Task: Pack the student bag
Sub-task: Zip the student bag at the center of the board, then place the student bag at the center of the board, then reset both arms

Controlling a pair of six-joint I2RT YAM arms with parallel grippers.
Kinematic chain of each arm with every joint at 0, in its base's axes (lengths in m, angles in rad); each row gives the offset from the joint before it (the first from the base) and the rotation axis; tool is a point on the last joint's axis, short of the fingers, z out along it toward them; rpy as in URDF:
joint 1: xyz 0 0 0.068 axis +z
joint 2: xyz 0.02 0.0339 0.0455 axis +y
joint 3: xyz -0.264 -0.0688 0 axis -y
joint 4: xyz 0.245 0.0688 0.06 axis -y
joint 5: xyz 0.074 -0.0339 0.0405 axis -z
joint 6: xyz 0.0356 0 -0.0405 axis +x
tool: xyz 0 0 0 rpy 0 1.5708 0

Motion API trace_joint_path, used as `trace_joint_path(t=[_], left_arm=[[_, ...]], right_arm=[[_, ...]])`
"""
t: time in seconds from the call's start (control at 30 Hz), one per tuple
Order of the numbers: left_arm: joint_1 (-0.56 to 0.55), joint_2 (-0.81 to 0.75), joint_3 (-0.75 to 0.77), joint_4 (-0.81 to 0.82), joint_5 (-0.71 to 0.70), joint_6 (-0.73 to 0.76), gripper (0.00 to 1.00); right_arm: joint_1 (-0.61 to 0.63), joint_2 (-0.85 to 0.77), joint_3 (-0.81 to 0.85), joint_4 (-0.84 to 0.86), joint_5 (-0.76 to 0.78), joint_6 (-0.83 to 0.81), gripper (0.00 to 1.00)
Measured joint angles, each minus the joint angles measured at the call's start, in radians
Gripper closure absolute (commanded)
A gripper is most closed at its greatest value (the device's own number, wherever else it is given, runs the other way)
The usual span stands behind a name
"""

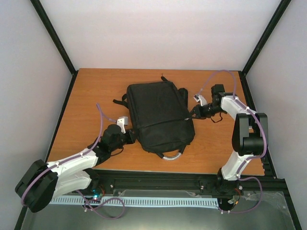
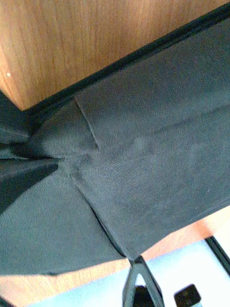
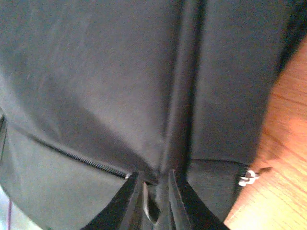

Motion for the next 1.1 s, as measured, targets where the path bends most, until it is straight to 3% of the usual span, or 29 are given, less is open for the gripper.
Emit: trace_joint_path(t=[0.17,0.27,0.33,0.5,0.57,0.63,0.77,0.9,1.1], left_arm=[[0.001,0.004,0.079,-0.122,-0.030,0.057,0.29],[0.001,-0.029,0.175,-0.258,-0.071,0.103,0.09],[0.001,-0.059,0.259,-0.375,-0.126,0.136,0.02],[0.003,-0.035,0.575,-0.641,-0.260,0.212,0.00],[0.005,0.014,0.717,-0.746,-0.302,0.249,0.00],[0.005,0.066,0.829,-0.835,-0.343,0.287,0.00],[0.005,0.141,0.990,-0.984,-0.463,0.369,0.00],[0.006,0.133,1.001,-1.024,-0.585,0.431,0.00],[0.010,0.035,0.755,-0.919,-0.653,0.532,0.00]], right_arm=[[-0.025,-0.023,0.000,0.026,0.027,-0.023,0.56],[-0.031,-0.116,-0.001,0.048,0.058,-0.029,0.49],[-0.032,-0.198,0.003,0.062,0.081,-0.032,0.46],[-0.035,-0.359,0.069,0.087,0.164,-0.049,0.34],[-0.042,-0.399,0.094,0.107,0.209,-0.048,0.21],[-0.051,-0.440,0.113,0.126,0.260,-0.043,0.01],[-0.058,-0.521,0.130,0.179,0.336,-0.027,0.00],[-0.058,-0.590,0.105,0.260,0.430,0.038,0.00],[-0.059,-0.698,-0.143,0.416,0.602,0.117,0.00]])
